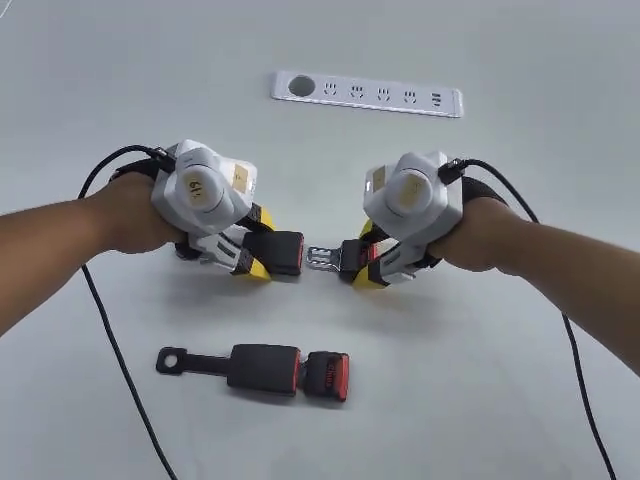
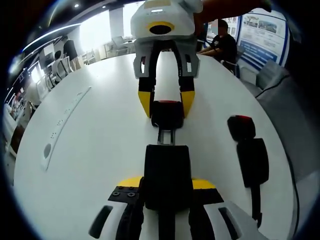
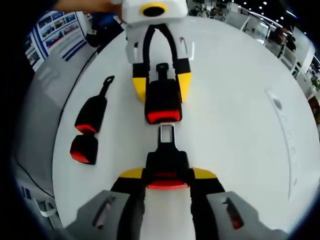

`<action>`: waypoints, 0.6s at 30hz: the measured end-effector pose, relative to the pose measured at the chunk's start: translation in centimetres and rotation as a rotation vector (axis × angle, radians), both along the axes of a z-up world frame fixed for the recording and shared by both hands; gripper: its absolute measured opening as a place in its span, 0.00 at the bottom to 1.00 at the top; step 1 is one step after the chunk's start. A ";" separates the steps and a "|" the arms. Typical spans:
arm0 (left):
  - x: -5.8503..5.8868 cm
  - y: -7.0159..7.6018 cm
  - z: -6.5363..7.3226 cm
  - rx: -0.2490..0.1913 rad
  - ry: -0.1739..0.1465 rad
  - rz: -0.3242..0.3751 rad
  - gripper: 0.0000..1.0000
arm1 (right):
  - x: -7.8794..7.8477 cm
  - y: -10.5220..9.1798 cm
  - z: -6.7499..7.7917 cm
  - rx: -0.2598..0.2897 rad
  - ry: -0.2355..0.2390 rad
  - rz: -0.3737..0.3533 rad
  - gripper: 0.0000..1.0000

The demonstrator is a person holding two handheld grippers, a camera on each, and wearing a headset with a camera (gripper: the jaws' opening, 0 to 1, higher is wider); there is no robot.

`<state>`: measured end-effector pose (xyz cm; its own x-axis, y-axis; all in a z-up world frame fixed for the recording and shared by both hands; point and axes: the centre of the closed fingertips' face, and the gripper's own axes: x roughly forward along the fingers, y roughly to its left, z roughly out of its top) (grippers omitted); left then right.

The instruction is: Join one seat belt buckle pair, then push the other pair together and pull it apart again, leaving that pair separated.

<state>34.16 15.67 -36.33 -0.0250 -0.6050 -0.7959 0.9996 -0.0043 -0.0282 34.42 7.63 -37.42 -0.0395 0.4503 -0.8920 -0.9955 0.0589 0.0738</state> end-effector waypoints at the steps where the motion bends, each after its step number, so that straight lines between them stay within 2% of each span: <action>1: 0.0 0.0 0.0 0.000 0.000 0.001 0.35 | 0.0 0.2 0.0 -0.004 0.000 0.000 0.35; 12: 0.0 0.1 0.1 -0.002 0.000 0.001 0.35 | -0.3 0.6 0.2 0.007 -0.007 0.029 0.35; 14: 0.0 0.1 0.1 0.000 0.000 -0.001 0.35 | -0.4 1.4 0.3 0.050 0.001 0.013 0.35; 16: 0.0 0.1 0.1 0.000 -0.001 -0.002 0.35 | -0.5 2.1 0.4 0.068 0.001 0.009 0.35; 18: -0.1 0.2 0.1 -0.002 0.001 -0.002 0.35 | -0.5 2.3 0.3 0.047 -0.009 0.024 0.34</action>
